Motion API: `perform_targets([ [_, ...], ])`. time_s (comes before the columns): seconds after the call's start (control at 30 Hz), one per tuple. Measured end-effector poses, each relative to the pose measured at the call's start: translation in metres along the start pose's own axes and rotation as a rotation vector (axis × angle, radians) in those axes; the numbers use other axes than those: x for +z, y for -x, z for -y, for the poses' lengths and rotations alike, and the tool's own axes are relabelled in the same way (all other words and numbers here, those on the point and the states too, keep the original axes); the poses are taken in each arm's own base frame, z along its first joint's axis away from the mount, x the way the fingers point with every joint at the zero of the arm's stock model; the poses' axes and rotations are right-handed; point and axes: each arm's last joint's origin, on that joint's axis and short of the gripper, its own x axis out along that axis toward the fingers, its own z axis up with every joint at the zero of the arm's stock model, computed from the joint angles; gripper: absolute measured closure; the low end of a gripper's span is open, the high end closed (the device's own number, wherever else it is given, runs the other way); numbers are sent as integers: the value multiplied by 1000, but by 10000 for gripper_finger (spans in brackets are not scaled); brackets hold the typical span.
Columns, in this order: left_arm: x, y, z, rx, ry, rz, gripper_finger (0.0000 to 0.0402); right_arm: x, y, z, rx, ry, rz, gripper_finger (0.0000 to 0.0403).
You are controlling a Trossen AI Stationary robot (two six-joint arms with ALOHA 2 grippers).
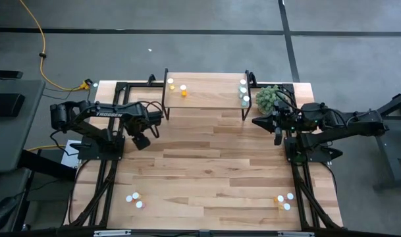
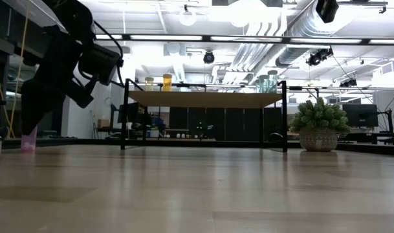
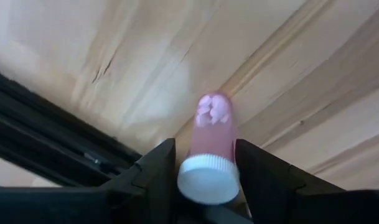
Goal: Pick and place medicine bottles onto shelf by color
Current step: Put the top pink pill bottle on the shelf
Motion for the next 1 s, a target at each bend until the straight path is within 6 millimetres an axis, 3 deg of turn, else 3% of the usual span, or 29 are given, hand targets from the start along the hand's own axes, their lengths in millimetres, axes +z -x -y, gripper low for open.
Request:
perform_targets([
  [0.47,-1,0,-1,11,22,-9,247,0,0,0,-1,-2,0,403],
  [0.83,0,0,-1,13,18,-3,299,0,-1,0,-3,-2,-4,403],
  [1.0,-1,0,-1,11,17,-4,301,-3,-7,0,-14,3,-25,403],
])
